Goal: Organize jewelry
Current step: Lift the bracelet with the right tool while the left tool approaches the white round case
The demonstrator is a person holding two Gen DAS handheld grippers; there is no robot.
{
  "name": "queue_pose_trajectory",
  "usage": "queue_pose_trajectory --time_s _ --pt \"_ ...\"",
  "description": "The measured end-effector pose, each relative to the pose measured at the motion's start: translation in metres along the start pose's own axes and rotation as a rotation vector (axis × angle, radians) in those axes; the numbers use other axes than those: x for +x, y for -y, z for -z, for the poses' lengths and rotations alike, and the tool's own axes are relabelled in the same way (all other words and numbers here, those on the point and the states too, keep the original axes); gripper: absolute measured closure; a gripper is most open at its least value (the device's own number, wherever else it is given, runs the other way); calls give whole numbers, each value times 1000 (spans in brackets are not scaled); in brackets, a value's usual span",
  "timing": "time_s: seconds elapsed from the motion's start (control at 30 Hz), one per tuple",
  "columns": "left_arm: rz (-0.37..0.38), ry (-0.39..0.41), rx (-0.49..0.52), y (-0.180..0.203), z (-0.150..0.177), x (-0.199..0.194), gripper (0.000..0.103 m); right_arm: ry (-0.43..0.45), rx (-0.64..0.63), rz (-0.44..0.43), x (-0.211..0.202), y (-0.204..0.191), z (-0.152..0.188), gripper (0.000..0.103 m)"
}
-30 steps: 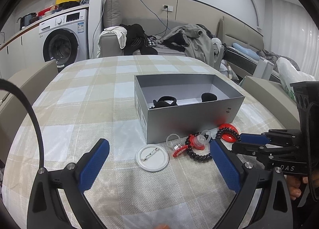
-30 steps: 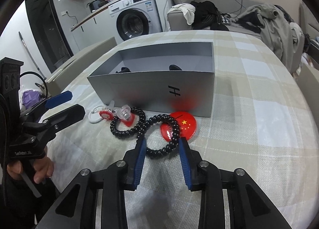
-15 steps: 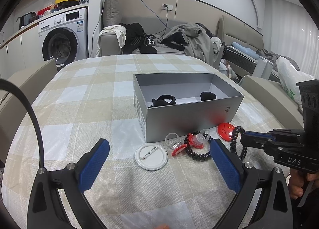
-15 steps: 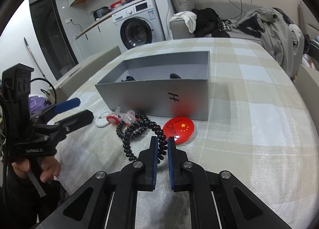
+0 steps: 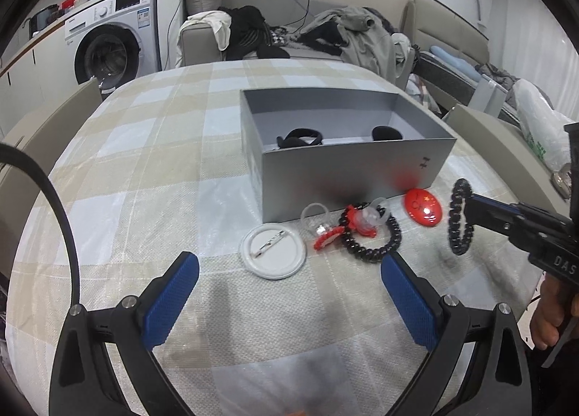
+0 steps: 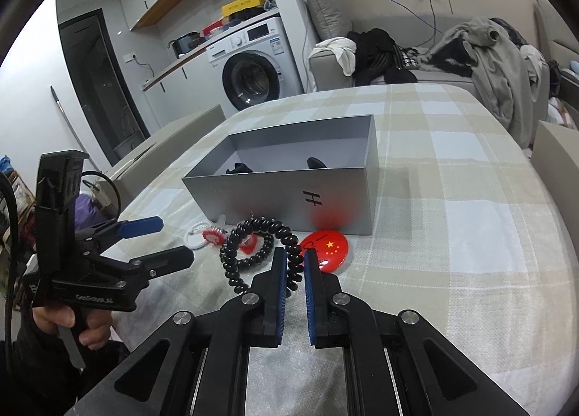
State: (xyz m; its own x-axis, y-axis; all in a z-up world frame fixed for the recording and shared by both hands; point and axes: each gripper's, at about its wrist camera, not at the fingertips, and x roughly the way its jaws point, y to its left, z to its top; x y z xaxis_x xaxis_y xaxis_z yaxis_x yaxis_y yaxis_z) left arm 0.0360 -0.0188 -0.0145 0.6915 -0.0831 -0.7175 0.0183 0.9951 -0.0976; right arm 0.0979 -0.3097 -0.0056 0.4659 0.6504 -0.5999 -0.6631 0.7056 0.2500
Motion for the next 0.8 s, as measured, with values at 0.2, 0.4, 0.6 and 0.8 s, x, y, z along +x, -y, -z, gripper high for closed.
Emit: queue_pose_trajectory --time_s 0.2,0.4,0.6,0.8 --pt "-31 -60 9 1 4 10 38 8 -4 -8 -3 -2 0 94" --pt "-70 -33 40 5 7 6 55 11 -6 -18 -4 -3 0 94" --pt "-54 -26 55 5 6 5 70 12 -8 -22 -4 -4 0 94" --pt "-41 -26 55 3 5 6 71 11 -6 -20 -4 -3 0 94"
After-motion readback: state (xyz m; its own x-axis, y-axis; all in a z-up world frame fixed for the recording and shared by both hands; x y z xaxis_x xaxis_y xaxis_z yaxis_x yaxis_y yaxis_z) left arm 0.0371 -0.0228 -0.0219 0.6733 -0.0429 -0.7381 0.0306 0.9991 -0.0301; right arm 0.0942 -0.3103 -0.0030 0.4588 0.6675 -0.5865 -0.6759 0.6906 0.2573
